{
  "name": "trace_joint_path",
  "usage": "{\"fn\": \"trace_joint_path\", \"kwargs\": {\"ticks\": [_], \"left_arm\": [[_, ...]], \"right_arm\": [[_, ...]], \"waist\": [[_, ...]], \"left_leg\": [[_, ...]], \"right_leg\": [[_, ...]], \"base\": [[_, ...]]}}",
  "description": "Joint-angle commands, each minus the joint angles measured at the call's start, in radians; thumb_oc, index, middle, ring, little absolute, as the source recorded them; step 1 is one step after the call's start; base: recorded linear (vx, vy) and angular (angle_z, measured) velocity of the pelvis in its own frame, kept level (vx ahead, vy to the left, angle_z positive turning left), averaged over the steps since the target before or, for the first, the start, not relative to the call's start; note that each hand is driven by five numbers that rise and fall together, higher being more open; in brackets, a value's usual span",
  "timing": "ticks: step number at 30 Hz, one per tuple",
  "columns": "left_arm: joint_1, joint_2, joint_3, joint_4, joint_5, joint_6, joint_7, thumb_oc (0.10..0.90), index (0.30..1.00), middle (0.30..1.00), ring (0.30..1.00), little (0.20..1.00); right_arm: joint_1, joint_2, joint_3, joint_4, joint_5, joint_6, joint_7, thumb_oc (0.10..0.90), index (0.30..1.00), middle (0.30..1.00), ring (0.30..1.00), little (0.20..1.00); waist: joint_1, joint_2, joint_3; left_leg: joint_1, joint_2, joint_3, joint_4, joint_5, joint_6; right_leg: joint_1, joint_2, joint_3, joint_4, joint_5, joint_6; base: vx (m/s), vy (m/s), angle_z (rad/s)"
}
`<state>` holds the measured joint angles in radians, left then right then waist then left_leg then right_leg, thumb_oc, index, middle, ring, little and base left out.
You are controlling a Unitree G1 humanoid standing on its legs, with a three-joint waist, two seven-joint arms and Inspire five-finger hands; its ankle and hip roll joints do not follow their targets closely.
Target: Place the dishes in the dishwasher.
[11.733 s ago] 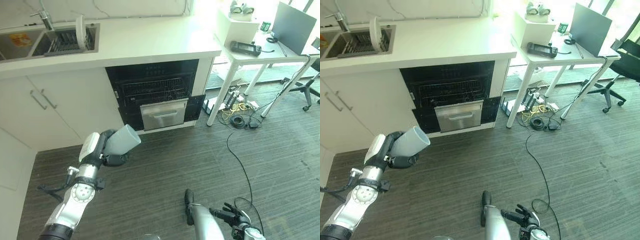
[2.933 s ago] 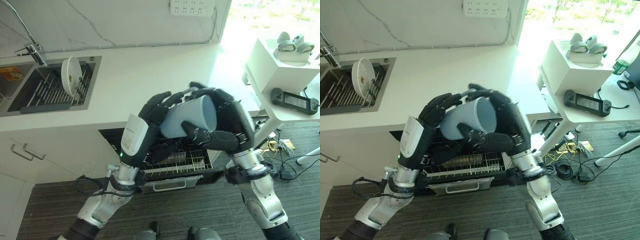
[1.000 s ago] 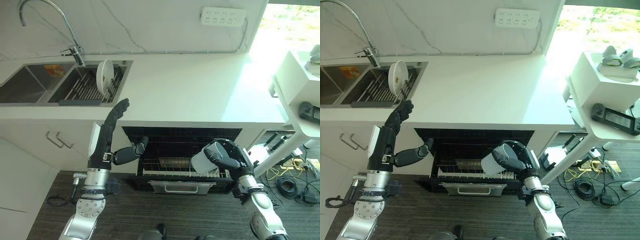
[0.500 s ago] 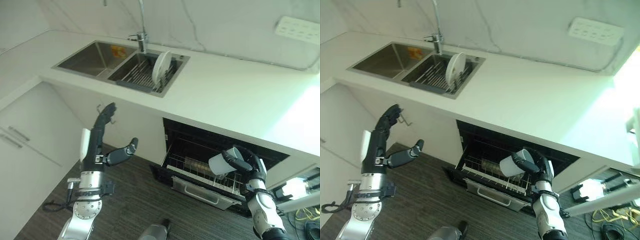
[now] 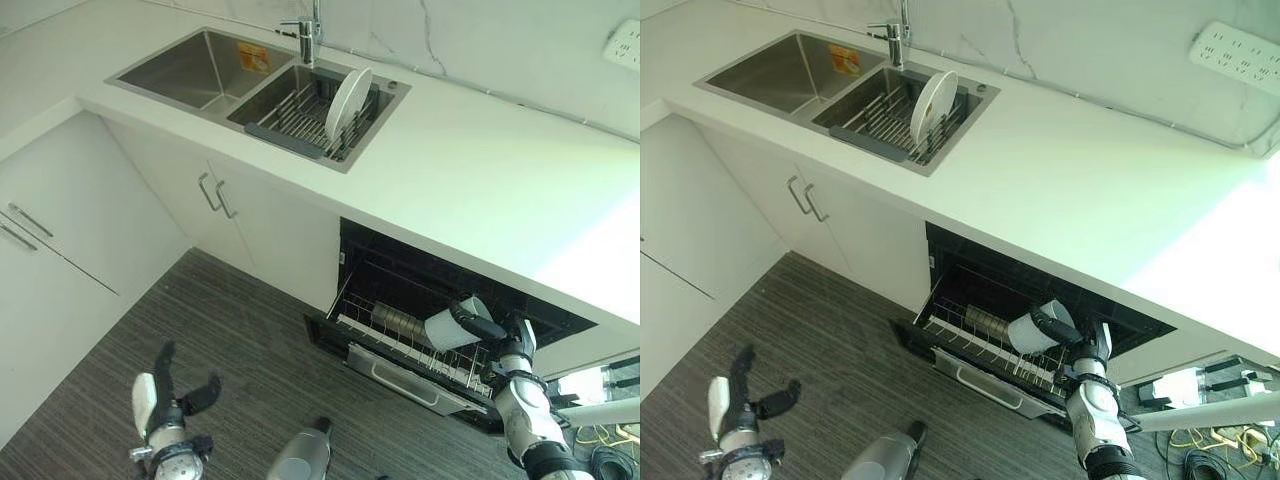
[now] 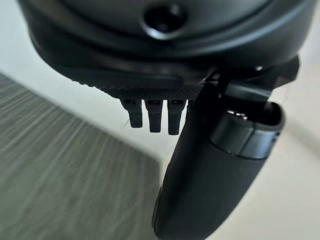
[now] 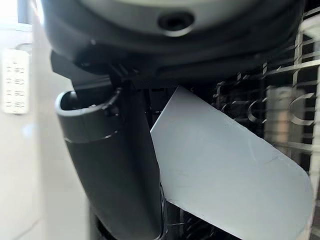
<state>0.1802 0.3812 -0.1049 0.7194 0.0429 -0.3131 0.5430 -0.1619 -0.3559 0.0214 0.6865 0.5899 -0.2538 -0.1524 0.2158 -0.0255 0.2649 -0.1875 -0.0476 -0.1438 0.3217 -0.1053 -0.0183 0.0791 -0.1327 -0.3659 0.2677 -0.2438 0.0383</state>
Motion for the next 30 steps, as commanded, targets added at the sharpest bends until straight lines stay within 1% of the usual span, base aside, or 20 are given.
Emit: {"fn": "trace_joint_path", "kwargs": {"ticks": [1, 3, 4, 5, 7, 8, 9, 10, 13, 15, 19, 25, 28, 30], "left_arm": [[-0.017, -0.024, 0.000, -0.002, -0.094, -0.028, -0.045, 0.800, 0.900, 0.900, 0.900, 0.900], [-0.022, -0.036, -0.012, 0.036, -0.106, -0.016, -0.051, 0.800, 0.900, 0.900, 0.900, 0.900], [-0.030, -0.047, -0.020, 0.082, -0.118, -0.014, -0.063, 0.800, 0.900, 0.900, 0.900, 0.900], [-0.053, -0.050, -0.048, 0.147, -0.106, 0.008, -0.085, 0.800, 0.900, 0.900, 0.900, 0.900], [-0.069, -0.043, -0.070, 0.171, -0.094, 0.035, -0.086, 0.800, 0.900, 0.900, 0.900, 0.900], [-0.080, -0.040, -0.082, 0.190, -0.093, 0.045, -0.096, 0.800, 0.900, 0.900, 0.900, 0.900], [-0.099, -0.036, -0.105, 0.225, -0.090, 0.078, -0.094, 0.800, 0.900, 0.900, 0.900, 0.900], [-0.115, -0.034, -0.118, 0.256, -0.128, 0.097, -0.119, 0.800, 0.900, 0.900, 0.900, 0.900], [-0.126, -0.033, -0.120, 0.283, -0.141, 0.117, -0.169, 0.800, 0.900, 0.900, 0.900, 0.900], [-0.128, -0.029, -0.133, 0.281, -0.137, 0.102, -0.181, 0.800, 0.900, 0.900, 0.900, 0.900], [-0.159, -0.011, -0.145, 0.272, -0.149, 0.100, -0.185, 0.800, 0.900, 0.900, 0.900, 0.900], [-0.204, -0.004, -0.161, 0.263, -0.169, 0.097, -0.147, 0.800, 0.900, 0.900, 0.900, 0.900], [-0.211, -0.013, -0.160, 0.281, -0.174, 0.080, -0.136, 0.800, 0.900, 0.900, 0.900, 0.900], [-0.217, -0.016, -0.163, 0.285, -0.175, 0.071, -0.128, 0.800, 0.900, 0.900, 0.900, 0.900]], "right_arm": [[-0.095, -0.115, 0.000, -0.027, -0.024, -0.077, -0.004, 0.400, 0.300, 0.300, 0.300, 0.300], [-0.103, -0.118, 0.010, -0.016, -0.038, -0.074, -0.008, 0.400, 0.300, 0.300, 0.300, 0.300], [-0.115, -0.122, 0.021, -0.005, -0.061, -0.072, -0.015, 0.400, 0.300, 0.300, 0.300, 0.300], [-0.147, -0.134, 0.049, 0.031, -0.112, -0.076, -0.032, 0.400, 0.300, 0.300, 0.300, 0.300], [-0.169, -0.147, 0.064, 0.053, -0.161, -0.082, -0.053, 0.400, 0.300, 0.300, 0.300, 0.300], [-0.184, -0.160, 0.074, 0.066, -0.190, -0.073, -0.057, 0.400, 0.300, 0.300, 0.300, 0.300], [-0.212, -0.183, 0.098, 0.099, -0.212, -0.056, -0.057, 0.400, 0.300, 0.300, 0.300, 0.300], [-0.233, -0.193, 0.116, 0.119, -0.216, -0.038, -0.057, 0.400, 0.300, 0.300, 0.300, 0.300], [-0.245, -0.206, 0.124, 0.141, -0.220, -0.022, -0.037, 0.400, 0.300, 0.300, 0.300, 0.300], [-0.259, -0.225, 0.132, 0.154, -0.239, -0.007, -0.020, 0.400, 0.300, 0.300, 0.300, 0.300], [-0.304, -0.245, 0.156, 0.185, -0.270, -0.003, -0.015, 0.400, 0.300, 0.300, 0.300, 0.300], [-0.355, -0.242, 0.188, 0.234, -0.272, 0.005, -0.012, 0.400, 0.300, 0.300, 0.300, 0.300], [-0.350, -0.223, 0.206, 0.254, -0.305, -0.001, -0.007, 0.400, 0.300, 0.300, 0.300, 0.300], [-0.346, -0.212, 0.206, 0.269, -0.247, 0.014, 0.004, 0.400, 0.300, 0.300, 0.300, 0.300]], "waist": [[-0.003, 0.029, -0.033], [-0.007, 0.029, -0.024], [-0.011, 0.029, -0.016], [-0.015, 0.030, -0.005], [-0.016, 0.032, 0.002], [-0.016, 0.034, 0.007], [-0.019, 0.039, 0.022], [-0.023, 0.041, 0.033], [-0.027, 0.042, 0.043], [-0.029, 0.046, 0.056], [-0.027, 0.060, 0.084], [-0.026, 0.075, 0.118], [-0.029, 0.077, 0.124], [-0.031, 0.078, 0.126]], "left_leg": [[0.022, 0.137, 0.051, -0.022, -0.039, -0.045], [0.019, 0.136, 0.053, -0.022, -0.037, -0.043], [0.018, 0.136, 0.056, -0.022, -0.036, -0.042], [0.011, 0.134, 0.063, -0.022, -0.033, -0.039], [0.002, 0.133, 0.066, -0.022, -0.030, -0.037], [-0.005, 0.132, 0.068, -0.022, -0.028, -0.036], [-0.018, 0.132, 0.073, -0.022, -0.025, -0.035], [-0.026, 0.133, 0.080, -0.022, -0.024, -0.034], [-0.034, 0.133, 0.086, -0.022, -0.021, -0.033], [-0.045, 0.132, 0.090, -0.022, -0.018, -0.031], [-0.068, 0.125, 0.090, -0.022, -0.009, -0.028], [-0.098, 0.115, 0.085, -0.022, -0.003, -0.023], [-0.098, 0.112, 0.083, -0.022, -0.005, -0.022], [-0.097, 0.110, 0.081, -0.022, -0.007, -0.020]], "right_leg": [[-0.011, -0.032, 0.048, 0.032, 0.014, 0.062], [-0.018, -0.031, 0.054, 0.032, 0.018, 0.063], [-0.025, -0.031, 0.060, 0.032, 0.022, 0.064], [-0.037, -0.030, 0.072, 0.032, 0.026, 0.067], [-0.046, -0.030, 0.078, 0.032, 0.029, 0.069], [-0.054, -0.030, 0.082, 0.032, 0.031, 0.071], [-0.070, -0.030, 0.089, 0.032, 0.036, 0.073], [-0.078, -0.031, 0.095, 0.032, 0.037, 0.076], [-0.085, -0.033, 0.099, 0.032, 0.040, 0.078], [-0.095, -0.035, 0.101, 0.032, 0.041, 0.079], [-0.116, -0.038, 0.102, 0.032, 0.045, 0.078], [-0.141, -0.035, 0.109, 0.032, 0.044, 0.074], [-0.143, -0.034, 0.113, 0.032, 0.043, 0.071], [-0.145, -0.035, 0.115, 0.032, 0.042, 0.070]], "base": [[0.02, -0.054, -0.05], [0.01, -0.035, -0.03], [0.02, -0.048, -0.03], [0.01, -0.041, -0.05], [-0.02, -0.031, -0.17], [-0.08, -0.038, -0.19], [-0.10, -0.034, -0.12], [-0.08, -0.025, -0.08], [-0.03, -0.008, -0.07], [-0.04, -0.010, -0.06], [-0.07, 0.004, -0.04], [-0.06, -0.013, 0.00], [0.00, 0.000, 0.00], [0.00, 0.000, 0.00]]}}
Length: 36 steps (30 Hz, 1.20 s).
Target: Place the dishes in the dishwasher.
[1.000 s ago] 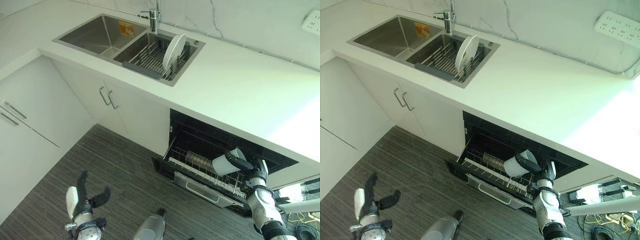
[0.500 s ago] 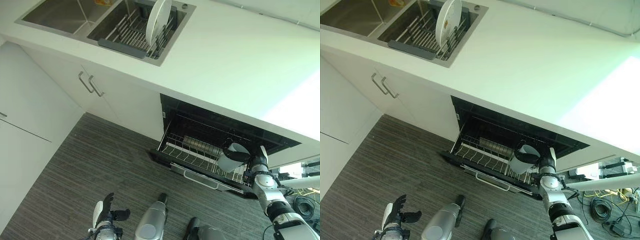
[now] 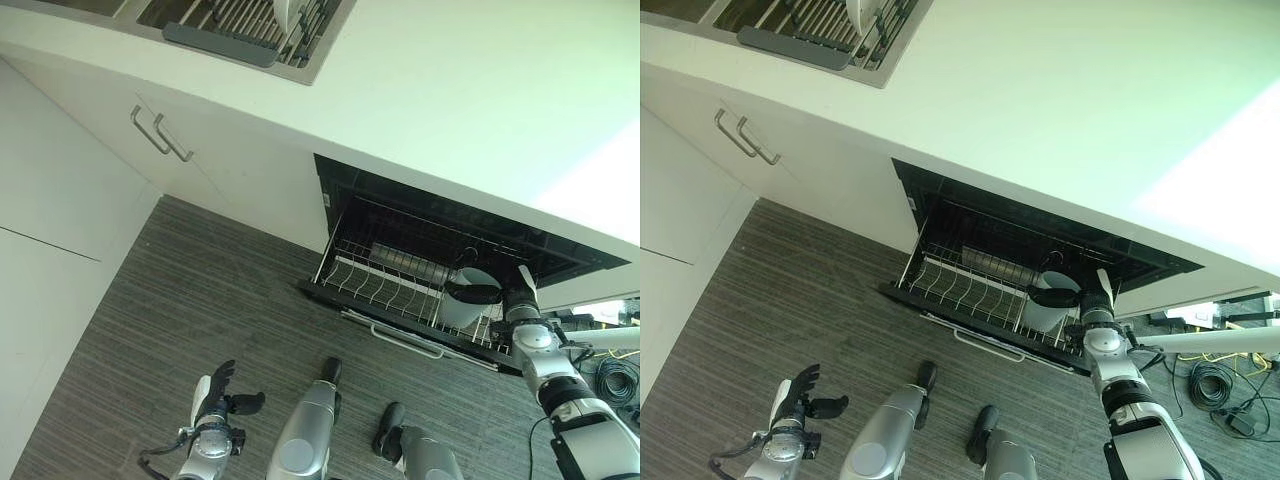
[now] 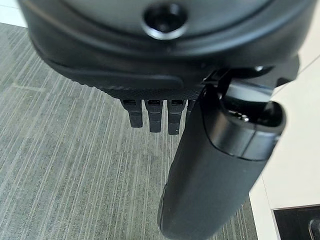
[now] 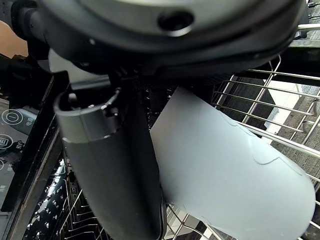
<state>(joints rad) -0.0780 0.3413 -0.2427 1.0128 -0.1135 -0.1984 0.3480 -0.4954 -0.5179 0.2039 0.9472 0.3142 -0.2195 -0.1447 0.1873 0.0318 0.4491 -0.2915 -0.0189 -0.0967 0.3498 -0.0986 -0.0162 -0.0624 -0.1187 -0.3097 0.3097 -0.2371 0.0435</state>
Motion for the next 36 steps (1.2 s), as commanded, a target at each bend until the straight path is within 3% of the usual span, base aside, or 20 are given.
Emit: {"fn": "trace_joint_path", "kwargs": {"ticks": [1, 2, 7, 10, 17, 19, 23, 27, 32, 36], "left_arm": [[0.039, 0.023, -0.026, -0.008, -0.020, -0.046, 0.068, 0.800, 0.900, 0.900, 0.900, 0.900], [0.037, 0.022, -0.025, -0.010, -0.019, -0.045, 0.068, 0.800, 0.900, 0.900, 0.900, 0.900], [0.030, 0.021, -0.031, -0.013, -0.034, -0.037, 0.069, 0.800, 0.900, 0.900, 0.900, 0.900], [0.035, 0.016, -0.028, -0.010, -0.049, -0.040, 0.072, 0.800, 0.900, 0.900, 0.900, 0.900], [0.043, 0.005, -0.019, -0.008, -0.071, -0.040, 0.082, 0.800, 0.900, 0.900, 0.900, 0.900], [0.044, 0.001, -0.014, -0.003, -0.075, -0.045, 0.083, 0.800, 0.900, 0.900, 0.900, 0.900], [0.050, -0.003, 0.003, 0.000, -0.074, -0.048, 0.080, 0.800, 0.900, 0.900, 0.900, 0.900], [0.055, -0.003, 0.021, -0.011, -0.069, -0.037, 0.081, 0.800, 0.900, 0.900, 0.900, 0.900], [0.057, -0.017, 0.041, -0.002, -0.054, -0.051, 0.088, 0.800, 0.900, 0.900, 0.900, 0.900], [0.073, -0.027, 0.060, -0.001, -0.058, -0.053, 0.091, 0.800, 0.900, 0.900, 0.900, 0.900]], "right_arm": [[-0.010, -0.046, 0.021, 0.016, 0.023, -0.015, 0.001, 0.541, 0.512, 0.512, 0.512, 0.512], [-0.008, -0.042, 0.020, 0.025, 0.006, -0.019, -0.002, 0.800, 0.900, 0.900, 0.900, 0.900], [-0.003, -0.030, 0.019, 0.062, -0.008, -0.010, -0.018, 0.800, 0.900, 0.900, 0.900, 0.900], [0.001, -0.029, 0.020, 0.064, -0.034, -0.020, -0.081, 0.800, 0.900, 0.900, 0.900, 0.900], [0.009, -0.028, 0.015, -0.018, -0.017, -0.040, -0.153, 0.800, 0.900, 0.900, 0.900, 0.900], [0.014, -0.023, 0.011, -0.042, 0.038, -0.051, -0.122, 0.800, 0.900, 0.900, 0.900, 0.900], [0.043, -0.004, -0.007, -0.094, 0.172, -0.114, 0.042, 0.800, 0.900, 0.900, 0.900, 0.900], [0.098, -0.004, -0.016, -0.180, 0.123, -0.114, 0.019, 0.800, 0.900, 0.900, 0.900, 0.900], [0.164, 0.009, -0.025, -0.255, 0.066, -0.161, -0.003, 0.800, 0.900, 0.900, 0.900, 0.900], [0.196, 0.032, -0.029, -0.303, 0.108, -0.215, 0.013, 0.800, 0.900, 0.900, 0.900, 0.900]], "waist": [[-0.003, 0.021, -0.057], [-0.003, 0.022, -0.057], [-0.003, 0.025, -0.055], [-0.003, 0.025, -0.055], [-0.015, 0.026, -0.055], [-0.020, 0.027, -0.054], [-0.032, 0.026, -0.058], [-0.047, 0.017, -0.067], [-0.066, 0.005, -0.091], [-0.074, 0.000, -0.109]], "left_leg": [[0.007, 0.080, 0.034, -0.050, -0.015, -0.022], [0.008, 0.080, 0.034, -0.050, -0.016, -0.021], [0.011, 0.075, 0.032, -0.050, -0.019, -0.018], [0.013, 0.075, 0.032, -0.050, -0.021, -0.017], [0.010, 0.079, 0.042, -0.050, -0.023, -0.020], [0.009, 0.083, 0.048, -0.050, -0.024, -0.021], [0.009, 0.095, 0.060, -0.050, -0.026, -0.025], [-0.002, 0.110, 0.075, -0.050, -0.026, -0.029], [-0.006, 0.124, 0.096, -0.050, -0.028, -0.033], [0.008, 0.124, 0.103, -0.050, -0.032, -0.032]], "right_leg": [[-0.004, -0.049, 0.059, -0.010, 0.035, 0.064], [-0.005, -0.049, 0.060, -0.010, 0.036, 0.063], [-0.006, -0.049, 0.060, -0.010, 0.037, 0.062], [-0.006, -0.051, 0.060, -0.010, 0.037, 0.063], [-0.014, -0.053, 0.059, -0.010, 0.038, 0.061], [-0.019, -0.053, 0.060, -0.010, 0.038, 0.061], [-0.022, -0.051, 0.062, -0.010, 0.038, 0.062], [-0.023, -0.049, 0.064, -0.010, 0.035, 0.066], [-0.017, -0.055, 0.067, -0.010, 0.026, 0.071], [-0.009, -0.065, 0.073, -0.010, 0.027, 0.078]], "base": [[0.00, 0.000, 0.00], [0.00, 0.000, 0.00], [-0.01, 0.005, -0.04], [0.00, 0.000, 0.00], [0.00, 0.000, 0.00], [-0.03, 0.028, -0.02], [-0.01, 0.016, -0.04], [-0.01, -0.001, -0.01], [-0.02, 0.005, -0.07], [0.01, 0.008, -0.03]]}}
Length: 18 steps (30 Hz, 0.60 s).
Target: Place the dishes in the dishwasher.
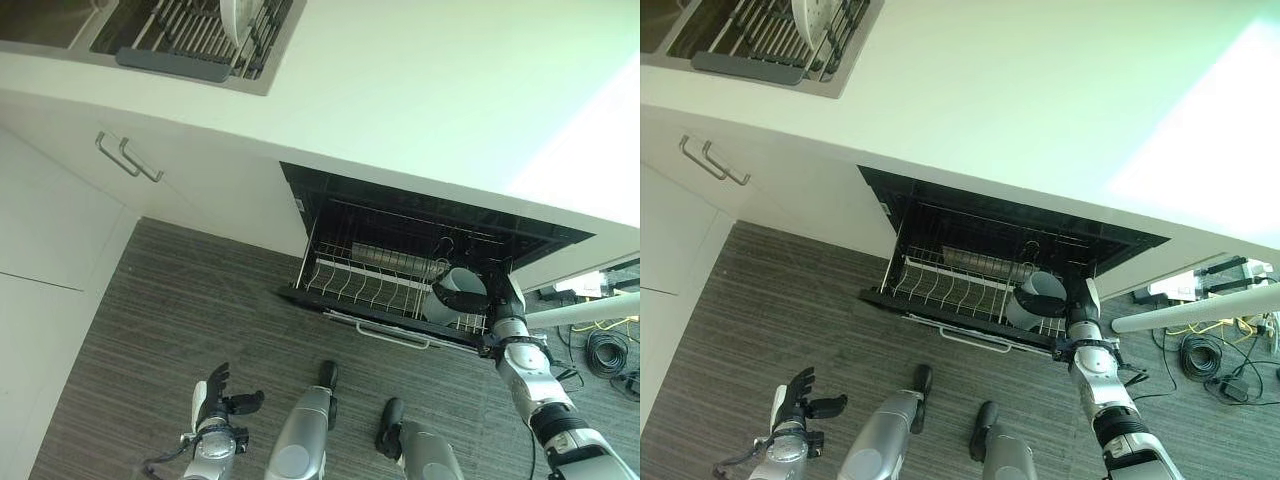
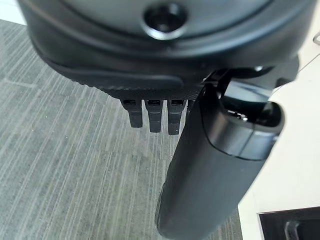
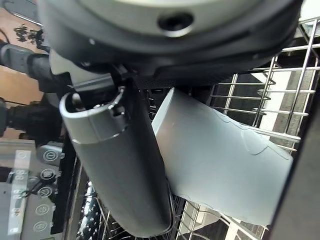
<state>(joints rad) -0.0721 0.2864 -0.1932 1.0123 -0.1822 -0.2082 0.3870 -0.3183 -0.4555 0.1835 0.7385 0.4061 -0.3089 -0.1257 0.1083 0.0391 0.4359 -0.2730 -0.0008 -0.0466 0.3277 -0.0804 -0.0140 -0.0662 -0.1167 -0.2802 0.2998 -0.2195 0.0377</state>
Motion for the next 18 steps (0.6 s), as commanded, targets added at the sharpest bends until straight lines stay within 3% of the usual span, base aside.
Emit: {"fn": "trace_joint_path", "kwargs": {"ticks": [1, 3, 5, 8, 10, 12, 14, 16, 17, 18], "left_arm": [[0.068, 0.026, 0.017, -0.002, 0.008, -0.038, 0.054, 0.800, 0.900, 0.900, 0.900, 0.900], [0.069, 0.025, 0.022, -0.009, 0.007, -0.027, 0.055, 0.800, 0.900, 0.900, 0.900, 0.900], [0.077, 0.021, 0.027, -0.003, 0.008, -0.034, 0.057, 0.800, 0.900, 0.900, 0.900, 0.900], [0.087, 0.025, 0.040, -0.007, 0.002, -0.029, 0.054, 0.800, 0.900, 0.900, 0.900, 0.900], [0.093, 0.024, 0.043, -0.003, 0.005, -0.030, 0.058, 0.800, 0.900, 0.900, 0.900, 0.900], [0.093, 0.026, 0.046, -0.005, 0.009, -0.027, 0.053, 0.800, 0.900, 0.900, 0.900, 0.900], [0.093, 0.020, 0.046, -0.002, 0.018, -0.031, 0.058, 0.800, 0.900, 0.900, 0.900, 0.900], [0.098, 0.018, 0.046, -0.001, 0.018, -0.041, 0.058, 0.800, 0.900, 0.900, 0.900, 0.900], [0.098, 0.017, 0.048, -0.002, 0.016, -0.041, 0.059, 0.800, 0.900, 0.900, 0.900, 0.900], [0.092, 0.018, 0.044, -0.007, 0.006, -0.027, 0.059, 0.800, 0.900, 0.900, 0.900, 0.900]], "right_arm": [[0.031, -0.027, -0.014, -0.114, 0.002, -0.101, 0.002, 0.800, 0.900, 0.900, 0.900, 0.900], [0.039, -0.025, -0.010, -0.126, -0.010, -0.053, 0.018, 0.800, 0.900, 0.900, 0.900, 0.900], [0.043, -0.024, 0.000, -0.128, -0.054, -0.076, -0.020, 0.800, 0.900, 0.900, 0.900, 0.900], [0.055, -0.037, 0.000, -0.169, -0.118, -0.044, -0.006, 0.800, 0.900, 0.900, 0.900, 0.900], [0.050, -0.052, 0.020, -0.200, -0.176, -0.076, -0.087, 0.800, 0.900, 0.900, 0.900, 0.900], [0.051, -0.062, 0.028, -0.215, -0.216, -0.062, -0.067, 0.800, 0.900, 0.900, 0.900, 0.900], [0.046, -0.067, 0.042, -0.222, -0.229, -0.089, -0.151, 0.800, 0.900, 0.900, 0.900, 0.900], [0.048, -0.070, 0.036, -0.237, -0.344, -0.152, -0.306, 0.800, 0.900, 0.900, 0.900, 0.900], [0.053, -0.072, 0.031, -0.248, -0.343, -0.139, -0.293, 0.800, 0.900, 0.900, 0.900, 0.900], [0.058, -0.074, 0.041, -0.242, -0.303, -0.021, -0.135, 0.800, 0.900, 0.900, 0.900, 0.900]], "waist": [[0.001, -0.009, -0.100], [-0.002, -0.010, -0.103], [-0.002, -0.009, -0.106], [-0.002, -0.015, -0.115], [0.002, -0.022, -0.117], [0.004, -0.026, -0.119], [0.008, -0.028, -0.118], [0.009, -0.029, -0.119], [0.007, -0.028, -0.120], [0.006, -0.027, -0.118]], "left_leg": [[-0.009, 0.106, 0.055, -0.028, -0.052, -0.035], [-0.008, 0.107, 0.056, -0.028, -0.051, -0.035], [-0.004, 0.110, 0.055, -0.028, -0.051, -0.036], [-0.006, 0.112, 0.060, -0.028, -0.052, -0.037], [-0.004, 0.115, 0.058, -0.028, -0.052, -0.039], [-0.008, 0.115, 0.056, -0.028, -0.052, -0.039], [-0.008, 0.117, 0.055, -0.028, -0.050, -0.041], [-0.009, 0.119, 0.054, -0.028, -0.051, -0.040], [-0.011, 0.118, 0.053, -0.028, -0.052, -0.040], [-0.016, 0.116, 0.052, -0.028, -0.052, -0.041]], "right_leg": [[-0.006, -0.070, 0.047, 0.000, 0.010, 0.087], [-0.006, -0.073, 0.050, 0.000, 0.010, 0.087], [-0.003, -0.074, 0.051, 0.000, 0.010, 0.086], [-0.004, -0.079, 0.052, 0.000, 0.008, 0.092], [-0.002, -0.078, 0.050, 0.000, 0.007, 0.093], [-0.002, -0.077, 0.052, 0.000, 0.005, 0.094], [0.002, -0.077, 0.049, 0.000, 0.003, 0.093], [0.001, -0.077, 0.049, 0.000, 0.002, 0.094], [-0.001, -0.077, 0.049, 0.000, 0.002, 0.096], [-0.005, -0.079, 0.048, 0.000, 0.001, 0.097]], "base": [[0.01, 0.016, -0.04], [0.00, 0.015, -0.06], [0.01, 0.009, -0.09], [0.00, -0.008, -0.08], [0.00, 0.000, 0.00], [0.00, 0.000, 0.00], [0.00, 0.000, 0.00], [0.00, 0.000, 0.00], [0.00, 0.000, 0.00], [0.00, 0.000, 0.00]]}}
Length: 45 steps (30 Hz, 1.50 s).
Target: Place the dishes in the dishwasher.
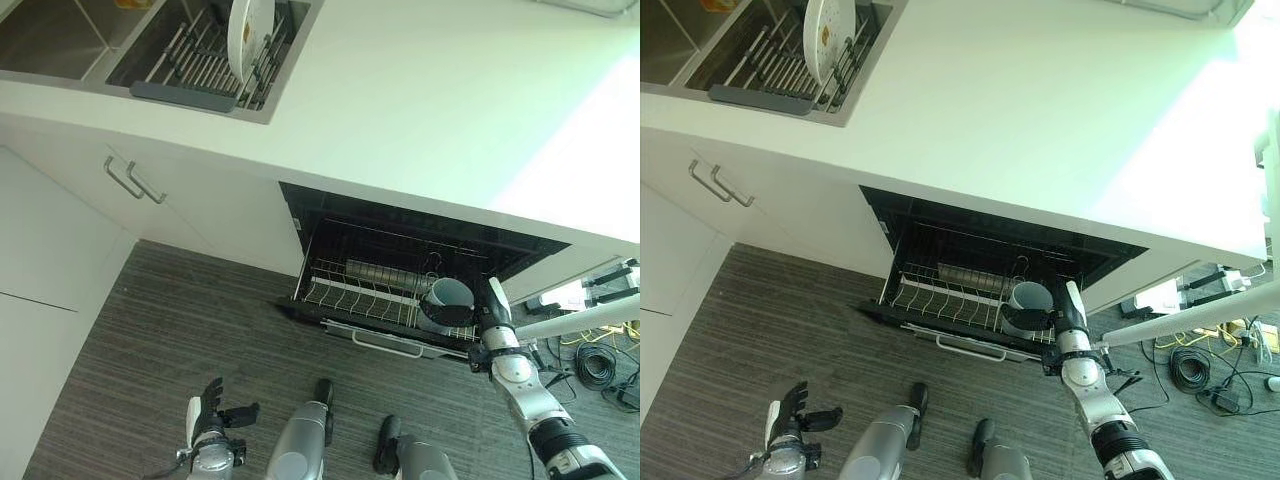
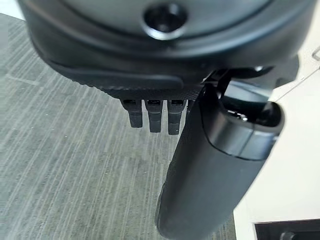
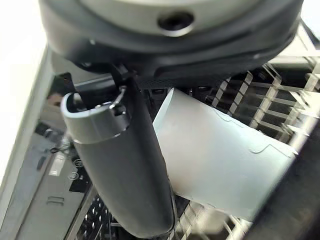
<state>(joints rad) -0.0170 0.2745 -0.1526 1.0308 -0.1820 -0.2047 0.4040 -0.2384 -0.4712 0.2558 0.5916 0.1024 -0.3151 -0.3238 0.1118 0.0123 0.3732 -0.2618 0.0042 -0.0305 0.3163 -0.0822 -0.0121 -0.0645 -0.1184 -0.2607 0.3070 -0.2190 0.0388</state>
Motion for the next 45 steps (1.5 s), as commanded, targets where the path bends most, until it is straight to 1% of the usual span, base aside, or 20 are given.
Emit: {"fn": "trace_joint_path", "kwargs": {"ticks": [1, 2, 3, 5, 6, 9, 11, 12, 13, 15, 16, 17, 18, 20, 24, 27, 31, 36, 41, 45], "left_arm": [[0.036, 0.030, 0.002, -0.026, 0.007, -0.028, 0.042, 0.800, 0.900, 0.900, 0.900, 0.900], [0.037, 0.030, 0.000, -0.017, 0.016, -0.032, 0.041, 0.800, 0.900, 0.900, 0.900, 0.900], [0.041, 0.030, -0.002, -0.010, 0.017, -0.043, 0.043, 0.800, 0.900, 0.900, 0.900, 0.900], [0.044, 0.037, -0.001, -0.026, 0.014, -0.032, 0.040, 0.800, 0.900, 0.900, 0.900, 0.900], [0.036, 0.037, -0.008, -0.023, 0.020, -0.027, 0.044, 0.800, 0.900, 0.900, 0.900, 0.900], [0.040, 0.047, -0.011, -0.030, 0.028, -0.022, 0.041, 0.800, 0.900, 0.900, 0.900, 0.900], [0.041, 0.051, -0.010, -0.031, 0.024, -0.019, 0.036, 0.800, 0.900, 0.900, 0.900, 0.900], [0.044, 0.041, -0.012, -0.022, 0.023, -0.030, 0.039, 0.800, 0.900, 0.900, 0.900, 0.900], [0.045, 0.043, -0.012, -0.030, 0.017, -0.025, 0.038, 0.800, 0.900, 0.900, 0.900, 0.900], [0.042, 0.033, -0.021, -0.032, 0.019, -0.021, 0.052, 0.800, 0.900, 0.900, 0.900, 0.900], [0.039, 0.030, -0.026, -0.036, 0.017, -0.015, 0.050, 0.800, 0.900, 0.900, 0.900, 0.900], [0.039, 0.026, -0.028, -0.029, 0.012, -0.021, 0.054, 0.800, 0.900, 0.900, 0.900, 0.900], [0.040, 0.025, -0.033, -0.024, 0.005, -0.026, 0.057, 0.800, 0.900, 0.900, 0.900, 0.900], [0.034, 0.025, -0.043, -0.024, -0.001, -0.021, 0.054, 0.800, 0.900, 0.900, 0.900, 0.900], [0.039, 0.020, -0.051, -0.010, 0.000, -0.042, 0.058, 0.800, 0.900, 0.900, 0.900, 0.900], [0.032, 0.025, -0.061, -0.010, -0.001, -0.038, 0.056, 0.800, 0.900, 0.900, 0.900, 0.900], [0.028, 0.031, -0.068, -0.014, -0.001, -0.033, 0.053, 0.800, 0.900, 0.900, 0.900, 0.900], [0.016, 0.064, -0.078, -0.025, 0.013, -0.031, 0.036, 0.800, 0.900, 0.900, 0.900, 0.900], [-0.012, 0.108, -0.088, -0.035, 0.033, -0.020, 0.015, 0.800, 0.900, 0.900, 0.900, 0.900], [-0.033, 0.125, -0.097, -0.043, 0.043, -0.010, 0.010, 0.800, 0.900, 0.900, 0.900, 0.900]], "right_arm": [[-0.023, -0.059, -0.021, -0.083, 0.004, 0.007, 0.089, 0.800, 0.900, 0.900, 0.900, 0.900], [-0.032, -0.054, 0.017, -0.048, -0.020, -0.082, -0.054, 0.800, 0.900, 0.900, 0.900, 0.900], [-0.032, -0.051, 0.016, -0.045, -0.017, -0.097, -0.088, 0.800, 0.900, 0.900, 0.900, 0.900], [-0.019, -0.051, 0.005, -0.053, 0.001, -0.007, 0.059, 0.800, 0.900, 0.900, 0.900, 0.900], [-0.031, -0.052, 0.029, -0.031, -0.013, -0.063, -0.035, 0.800, 0.900, 0.900, 0.900, 0.900], [-0.051, -0.057, 0.018, 0.000, 0.032, -0.081, -0.045, 0.800, 0.900, 0.900, 0.900, 0.900], [-0.053, -0.050, -0.003, 0.009, 0.146, -0.031, 0.040, 0.800, 0.900, 0.900, 0.900, 0.900], [-0.055, -0.030, -0.006, 0.013, 0.133, -0.121, -0.043, 0.800, 0.900, 0.900, 0.900, 0.900], [-0.046, -0.023, -0.021, 0.000, 0.249, -0.015, 0.109, 0.800, 0.900, 0.900, 0.900, 0.900], [-0.046, 0.014, -0.022, 0.027, 0.286, -0.087, 0.041, 0.800, 0.900, 0.900, 0.900, 0.900], [-0.055, 0.018, -0.022, 0.038, 0.184, -0.162, -0.033, 0.800, 0.900, 0.900, 0.900, 0.900], [-0.059, 0.017, -0.022, 0.037, 0.168, -0.182, -0.055, 0.800, 0.900, 0.900, 0.900, 0.900], [-0.057, 0.016, -0.025, 0.034, 0.186, -0.156, -0.032, 0.800, 0.900, 0.900, 0.900, 0.900], [-0.065, 0.025, -0.012, 0.066, 0.254, -0.020, 0.016, 0.800, 0.900, 0.900, 0.900, 0.900], [-0.068, 0.049, -0.001, 0.144, 0.244, 0.009, 0.020, 0.800, 0.900, 0.900, 0.900, 0.900], [-0.090, 0.052, 0.012, 0.197, 0.194, 0.090, 0.042, 0.800, 0.900, 0.900, 0.900, 0.900], [-0.111, 0.040, 0.042, 0.226, 0.103, 0.109, 0.030, 0.800, 0.900, 0.900, 0.900, 0.900], [-0.202, -0.019, 0.121, 0.279, -0.090, 0.229, 0.164, 0.800, 0.900, 0.900, 0.900, 0.900], [-0.298, -0.059, 0.192, 0.379, -0.173, 0.237, 0.187, 0.800, 0.900, 0.900, 0.900, 0.900], [-0.348, -0.075, 0.218, 0.425, -0.277, 0.167, 0.105, 0.800, 0.900, 0.900, 0.900, 0.900]], "waist": [[0.004, 0.000, -0.055], [0.012, 0.001, -0.055], [0.013, -0.001, -0.055], [0.012, -0.006, -0.058], [0.020, -0.002, -0.057], [0.034, -0.004, -0.060], [0.034, -0.003, -0.062], [0.034, 0.005, -0.062], [0.029, 0.005, -0.061], [0.030, 0.014, -0.057], [0.032, 0.019, -0.058], [0.031, 0.022, -0.056], [0.029, 0.024, -0.055], [0.032, 0.030, -0.054], [0.038, 0.036, -0.054], [0.047, 0.041, -0.051], [0.055, 0.044, -0.049], [0.082, 0.040, -0.038], [0.117, 0.028, -0.026], [0.135, 0.030, -0.011]], "left_leg": [[-0.027, 0.110, 0.035, -0.016, -0.050, -0.043], [-0.025, 0.114, 0.033, -0.016, -0.046, -0.044], [-0.023, 0.115, 0.033, -0.016, -0.046, -0.044], [-0.029, 0.111, 0.034, -0.016, -0.048, -0.043], [-0.030, 0.114, 0.029, -0.016, -0.044, -0.046], [-0.035, 0.112, 0.029, -0.016, -0.044, -0.044], [-0.037, 0.108, 0.028, -0.016, -0.046, -0.043], [-0.035, 0.108, 0.026, -0.016, -0.044, -0.043], [-0.036, 0.105, 0.025, -0.016, -0.046, -0.043], [-0.031, 0.106, 0.020, -0.016, -0.043, -0.044], [-0.036, 0.101, 0.020, -0.016, -0.042, -0.042], [-0.035, 0.102, 0.020, -0.016, -0.043, -0.043], [-0.033, 0.099, 0.018, -0.016, -0.045, -0.043], [-0.035, 0.093, 0.016, -0.016, -0.045, -0.041], [-0.030, 0.092, 0.013, -0.016, -0.047, -0.041], [-0.029, 0.088, 0.008, -0.016, -0.047, -0.041], [-0.027, 0.088, 0.003, -0.016, -0.047, -0.042], [-0.031, 0.079, -0.010, -0.016, -0.043, -0.041], [-0.035, 0.074, -0.025, -0.016, -0.040, -0.037], [-0.050, 0.066, -0.036, -0.016, -0.035, -0.034]], "right_leg": [[-0.005, -0.077, 0.030, -0.007, 0.000, 0.095], [0.000, -0.076, 0.028, -0.007, 0.000, 0.093], [0.003, -0.076, 0.024, -0.007, 0.000, 0.093], [0.002, -0.078, 0.025, -0.007, -0.003, 0.095], [0.005, -0.078, 0.022, -0.007, -0.004, 0.092], [0.011, -0.082, 0.013, -0.007, -0.006, 0.095], [0.011, -0.082, 0.013, -0.007, -0.008, 0.095], [0.014, -0.081, 0.014, -0.007, -0.010, 0.091], [0.012, -0.082, 0.016, -0.007, -0.011, 0.093], [0.016, -0.081, 0.017, -0.007, -0.012, 0.085], [0.013, -0.083, 0.021, -0.007, -0.014, 0.083], [0.015, -0.083, 0.017, -0.007, -0.013, 0.084], [0.015, -0.084, 0.015, -0.007, -0.013, 0.085], [0.016, -0.086, 0.016, -0.007, -0.016, 0.080], [0.020, -0.088, 0.012, -0.007, -0.016, 0.078], [0.020, -0.091, 0.004, -0.007, -0.014, 0.076], [0.020, -0.092, -0.002, -0.007, -0.012, 0.076], [0.019, -0.093, -0.017, -0.007, -0.008, 0.077], [0.018, -0.094, -0.034, -0.007, 0.000, 0.084], [0.004, -0.094, -0.042, -0.007, 0.007, 0.089]], "base": [[0.00, 0.000, 0.00], [0.03, -0.029, 0.00], [0.05, -0.035, 0.00], [0.00, 0.000, 0.00], [0.00, 0.000, 0.00], [0.02, -0.038, 0.03], [0.03, 0.010, 0.03], [0.03, 0.037, 0.00], [0.03, 0.040, -0.03], [0.00, 0.000, 0.00], [0.00, 0.000, 0.00], [0.00, 0.000, 0.00], [0.00, 0.000, 0.00], [0.00, 0.000, 0.00], [0.00, 0.000, 0.00], [0.00, 0.000, 0.00], [0.00, -0.006, 0.01], [-0.02, -0.041, 0.11], [-0.01, -0.076, 0.09], [-0.04, -0.039, 0.10]]}}
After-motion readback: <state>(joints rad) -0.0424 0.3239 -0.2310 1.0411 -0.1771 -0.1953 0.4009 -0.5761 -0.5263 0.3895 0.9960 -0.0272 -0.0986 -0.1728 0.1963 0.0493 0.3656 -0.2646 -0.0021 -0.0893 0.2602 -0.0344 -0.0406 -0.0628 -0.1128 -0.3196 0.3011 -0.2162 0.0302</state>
